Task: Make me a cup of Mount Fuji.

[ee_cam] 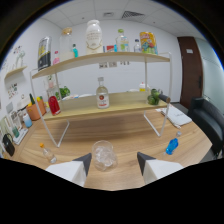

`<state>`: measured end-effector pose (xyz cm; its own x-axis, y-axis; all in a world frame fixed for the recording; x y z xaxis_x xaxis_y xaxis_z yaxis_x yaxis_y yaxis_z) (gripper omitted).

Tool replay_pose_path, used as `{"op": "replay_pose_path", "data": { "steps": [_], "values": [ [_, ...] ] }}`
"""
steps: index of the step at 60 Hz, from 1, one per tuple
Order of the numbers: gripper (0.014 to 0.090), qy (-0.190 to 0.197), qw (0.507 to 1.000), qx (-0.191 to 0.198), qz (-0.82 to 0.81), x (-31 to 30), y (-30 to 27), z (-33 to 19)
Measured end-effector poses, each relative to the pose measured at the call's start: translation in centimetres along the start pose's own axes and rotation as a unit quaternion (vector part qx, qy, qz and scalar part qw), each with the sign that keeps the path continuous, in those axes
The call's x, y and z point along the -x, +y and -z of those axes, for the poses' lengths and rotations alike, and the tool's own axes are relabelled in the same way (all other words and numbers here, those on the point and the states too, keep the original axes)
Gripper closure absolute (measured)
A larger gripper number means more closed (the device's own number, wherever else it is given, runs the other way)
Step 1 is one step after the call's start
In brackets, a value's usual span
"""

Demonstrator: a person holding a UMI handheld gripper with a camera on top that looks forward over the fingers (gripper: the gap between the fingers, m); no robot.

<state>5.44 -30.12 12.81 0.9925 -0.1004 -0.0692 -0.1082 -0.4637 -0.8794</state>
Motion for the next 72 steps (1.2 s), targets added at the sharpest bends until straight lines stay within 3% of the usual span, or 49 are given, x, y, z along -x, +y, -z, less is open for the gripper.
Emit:
{"op": "replay_pose_path", "data": {
  "steps": [5, 17, 18, 19, 26, 37, 50, 60, 68, 72],
  "values": [
    [0.019, -0.004, 1.0, -0.011, -0.004, 2.6, -1.9, 0.2],
    [0.0194, -0.019, 0.995, -0.093, 0.002, 8.5, -14.0, 2.6],
    [0.025, -0.017, 0.995, -0.1, 0.003, 8.9, -15.1, 2.9],
    [0.0189, -0.017, 0.994, -0.105, 0.005, 9.2, -16.2, 3.1],
    [0.0194, -0.024, 0.99, -0.141, 0.012, 11.9, -22.9, 4.3],
    [0.0199, -0.04, 0.985, -0.169, 0.013, 14.3, -29.1, 3.2],
    [0.0213, -0.039, 0.988, -0.147, 0.024, 15.4, -30.8, -2.0],
    [0.0387, -0.039, 0.99, -0.131, 0.028, 16.2, -30.9, -5.0],
    [0.0633, -0.032, 0.99, -0.138, 0.026, 16.1, -31.7, -5.3],
    [0.0642, -0.035, 0.99, -0.137, 0.024, 16.2, -31.7, -5.3]
  ]
}}
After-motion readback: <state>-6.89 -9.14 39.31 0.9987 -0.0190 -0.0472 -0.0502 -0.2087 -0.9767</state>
